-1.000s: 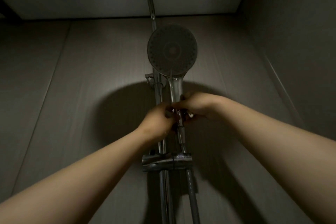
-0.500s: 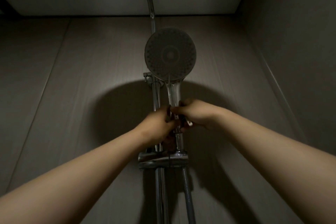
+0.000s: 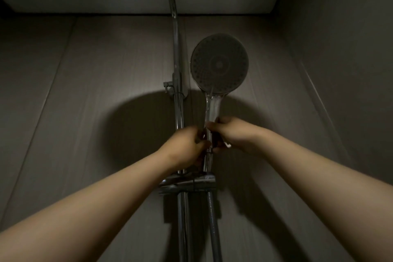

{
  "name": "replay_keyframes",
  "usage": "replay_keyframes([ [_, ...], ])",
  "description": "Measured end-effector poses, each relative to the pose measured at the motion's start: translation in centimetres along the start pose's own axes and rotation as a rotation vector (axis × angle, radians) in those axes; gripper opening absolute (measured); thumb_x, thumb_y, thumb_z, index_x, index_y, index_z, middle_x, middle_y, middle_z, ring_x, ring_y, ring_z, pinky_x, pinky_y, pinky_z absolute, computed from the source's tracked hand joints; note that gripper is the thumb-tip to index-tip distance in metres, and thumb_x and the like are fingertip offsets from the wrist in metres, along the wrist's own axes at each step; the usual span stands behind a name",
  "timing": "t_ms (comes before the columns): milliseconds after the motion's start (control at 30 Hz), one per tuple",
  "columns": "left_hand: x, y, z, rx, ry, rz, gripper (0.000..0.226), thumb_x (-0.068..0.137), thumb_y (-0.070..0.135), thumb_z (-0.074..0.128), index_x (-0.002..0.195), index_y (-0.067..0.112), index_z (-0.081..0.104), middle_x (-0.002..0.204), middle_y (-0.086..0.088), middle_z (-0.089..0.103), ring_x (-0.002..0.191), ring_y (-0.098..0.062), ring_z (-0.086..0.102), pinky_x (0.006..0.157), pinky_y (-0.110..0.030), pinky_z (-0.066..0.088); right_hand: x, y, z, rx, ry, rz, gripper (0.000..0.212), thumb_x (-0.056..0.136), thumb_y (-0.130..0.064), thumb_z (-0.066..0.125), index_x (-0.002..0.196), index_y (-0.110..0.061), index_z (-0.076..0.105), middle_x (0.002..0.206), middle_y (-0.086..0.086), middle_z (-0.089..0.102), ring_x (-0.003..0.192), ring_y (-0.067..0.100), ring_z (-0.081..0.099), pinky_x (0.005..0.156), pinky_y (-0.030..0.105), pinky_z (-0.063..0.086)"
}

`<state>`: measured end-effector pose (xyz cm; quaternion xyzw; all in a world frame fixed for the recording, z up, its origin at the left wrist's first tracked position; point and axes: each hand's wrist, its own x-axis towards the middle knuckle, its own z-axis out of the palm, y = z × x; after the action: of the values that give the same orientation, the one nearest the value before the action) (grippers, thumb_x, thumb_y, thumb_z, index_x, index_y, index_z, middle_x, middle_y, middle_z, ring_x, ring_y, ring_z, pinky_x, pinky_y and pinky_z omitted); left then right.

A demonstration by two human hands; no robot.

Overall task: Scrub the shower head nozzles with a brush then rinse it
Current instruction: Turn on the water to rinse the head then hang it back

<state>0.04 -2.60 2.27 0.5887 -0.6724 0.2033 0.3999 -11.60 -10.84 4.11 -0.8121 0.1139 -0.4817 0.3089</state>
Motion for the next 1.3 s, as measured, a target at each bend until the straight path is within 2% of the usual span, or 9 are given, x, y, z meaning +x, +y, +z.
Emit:
replay_keyframes([
  [100, -0.3, 0.2, 0.1, -0.017, 0.012, -0.005, 0.019, 0.094, 0.019, 0.053, 0.109, 0.008, 0.056, 0.098, -0.015, 0.066, 0.090, -0.029, 0.066, 0.083, -0.045, 0.054, 0.0, -0.2, 0.1, -0.036, 0.013, -0.016, 0.022, 0.098, -0.023, 0.046, 0.081, -0.010, 0.053, 0.069, 0.006, 0.056, 0.059, 0.017, 0.056, 0.064, 0.031, 0.051],
  [233, -0.6, -0.1, 0.0, -0.069, 0.040, -0.013, 0.018, 0.094, 0.018, 0.054, 0.108, 0.008, 0.056, 0.082, -0.005, 0.063, 0.073, -0.020, 0.065, 0.067, -0.032, 0.055, 0.4, -0.4, 0.2, -0.049, -0.015, -0.002, 0.020, 0.098, -0.024, 0.046, 0.090, -0.008, 0.055, 0.079, 0.012, 0.061, 0.065, 0.020, 0.059, 0.063, 0.031, 0.053],
  [333, -0.6, -0.1, -0.1, -0.110, 0.027, -0.020, 0.023, 0.094, 0.017, 0.054, 0.114, 0.006, 0.055, 0.096, -0.016, 0.067, 0.087, -0.031, 0.068, 0.078, -0.042, 0.057, 0.6, -0.7, 0.1, -0.076, -0.032, 0.007, 0.024, 0.099, -0.024, 0.044, 0.102, -0.003, 0.056, 0.085, 0.013, 0.063, 0.068, 0.021, 0.061, 0.062, 0.029, 0.054],
  [433, -0.8, 0.0, 0.3, -0.134, -0.015, 0.005, 0.008, 0.093, 0.016, 0.053, 0.098, 0.014, 0.059, 0.095, -0.018, 0.066, 0.090, -0.035, 0.066, 0.082, -0.048, 0.055, 0.4, -0.4, 0.0, -0.108, -0.036, 0.020, 0.026, 0.098, -0.023, 0.046, 0.103, 0.001, 0.055, 0.084, 0.015, 0.064, 0.067, 0.023, 0.061, 0.060, 0.028, 0.054],
  [533, -0.8, -0.4, 0.7, -0.096, -0.005, 0.014, 0.010, 0.093, 0.018, 0.054, 0.085, 0.025, 0.055, 0.085, -0.004, 0.063, 0.083, -0.022, 0.063, 0.080, -0.037, 0.054, 0.4, 0.5, 0.0, -0.076, -0.054, 0.036, 0.031, 0.098, -0.024, 0.047, 0.111, 0.003, 0.054, 0.098, 0.020, 0.067, 0.074, 0.027, 0.064, 0.063, 0.030, 0.055],
  [667, -0.8, -0.8, 1.0, -0.037, 0.017, 0.009, 0.010, 0.092, 0.018, 0.055, 0.102, 0.018, 0.055, 0.084, 0.004, 0.057, 0.077, -0.009, 0.055, 0.064, -0.019, 0.044, 0.3, 0.9, 0.2, -0.026, -0.059, 0.028, 0.021, 0.098, -0.022, 0.047, 0.099, -0.002, 0.053, 0.081, 0.011, 0.064, 0.054, 0.014, 0.062, 0.048, 0.021, 0.053],
  [1033, -1.5, -1.2, 1.4, -0.109, 0.042, -0.001, 0.006, 0.091, 0.016, 0.057, 0.089, 0.022, 0.056, 0.081, 0.007, 0.062, 0.070, -0.001, 0.061, 0.064, -0.016, 0.050, -0.1, 1.5, 1.0, -0.120, -0.054, 0.005, 0.029, 0.096, -0.029, 0.050, 0.105, -0.002, 0.056, 0.078, 0.010, 0.062, 0.050, 0.013, 0.059, 0.044, 0.020, 0.046],
  [1167, -1.6, -1.1, 2.0, -0.111, 0.095, 0.009, 0.012, 0.092, 0.017, 0.055, 0.095, 0.027, 0.050, 0.073, 0.013, 0.055, 0.065, 0.004, 0.055, 0.053, -0.009, 0.043, -0.6, 2.0, 1.3, -0.211, -0.024, -0.043, 0.028, 0.096, -0.034, 0.050, 0.090, -0.007, 0.056, 0.079, 0.016, 0.059, 0.063, 0.022, 0.057, 0.058, 0.029, 0.047],
  [1300, -1.6, -1.0, 2.6, -0.054, 0.137, -0.014, 0.011, 0.091, 0.019, 0.056, 0.102, 0.021, 0.055, 0.080, 0.010, 0.057, 0.072, -0.004, 0.057, 0.059, -0.016, 0.043, -0.8, 2.9, 1.4, -0.187, -0.009, -0.056, 0.027, 0.096, -0.033, 0.050, 0.078, -0.013, 0.054, 0.064, 0.005, 0.059, 0.052, 0.013, 0.057, 0.047, 0.019, 0.045],
])
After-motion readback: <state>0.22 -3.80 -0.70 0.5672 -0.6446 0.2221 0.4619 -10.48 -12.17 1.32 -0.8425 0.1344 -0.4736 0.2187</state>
